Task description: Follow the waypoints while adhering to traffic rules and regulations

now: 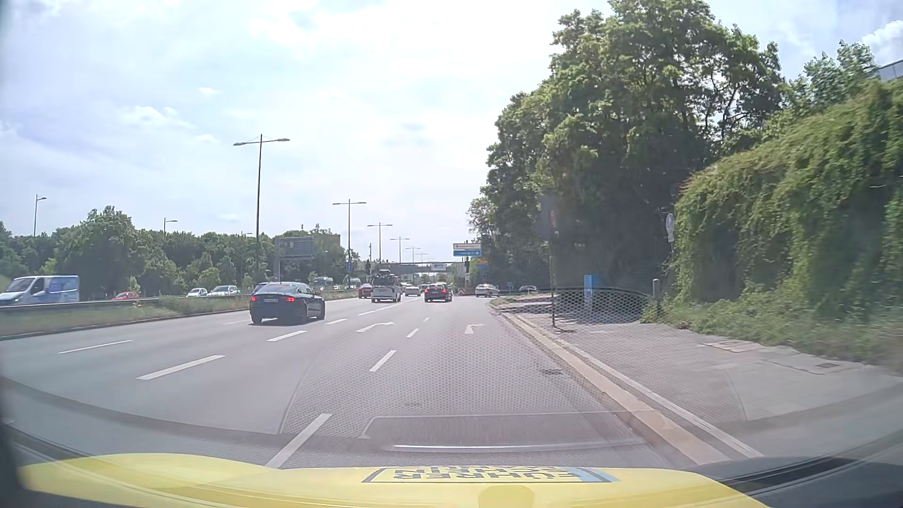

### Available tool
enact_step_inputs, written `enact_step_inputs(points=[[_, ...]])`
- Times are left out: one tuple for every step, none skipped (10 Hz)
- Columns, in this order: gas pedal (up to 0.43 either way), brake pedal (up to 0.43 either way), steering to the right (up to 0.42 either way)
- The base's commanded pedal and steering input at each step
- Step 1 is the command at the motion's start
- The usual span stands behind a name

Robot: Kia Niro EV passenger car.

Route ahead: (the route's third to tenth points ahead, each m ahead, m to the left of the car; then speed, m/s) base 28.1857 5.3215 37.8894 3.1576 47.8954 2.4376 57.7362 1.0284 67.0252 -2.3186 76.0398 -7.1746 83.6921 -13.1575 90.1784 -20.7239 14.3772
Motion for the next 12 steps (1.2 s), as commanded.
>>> enact_step_inputs(points=[[0.0, 0.0, -0.003], [0.0, 0.0, -0.003], [0.0, 0.0, -0.003], [0.0, 0.0, -0.003], [0.0, 0.0, -0.003], [0.0, 0.0, -0.003], [0.0, 0.0, -0.003], [0.0, 0.0, -0.003], [0.0, 0.0, -0.002], [0.0, 0.0, -0.001], [0.0, 0.0, 0.0], [0.0, 0.0, 0.0]])
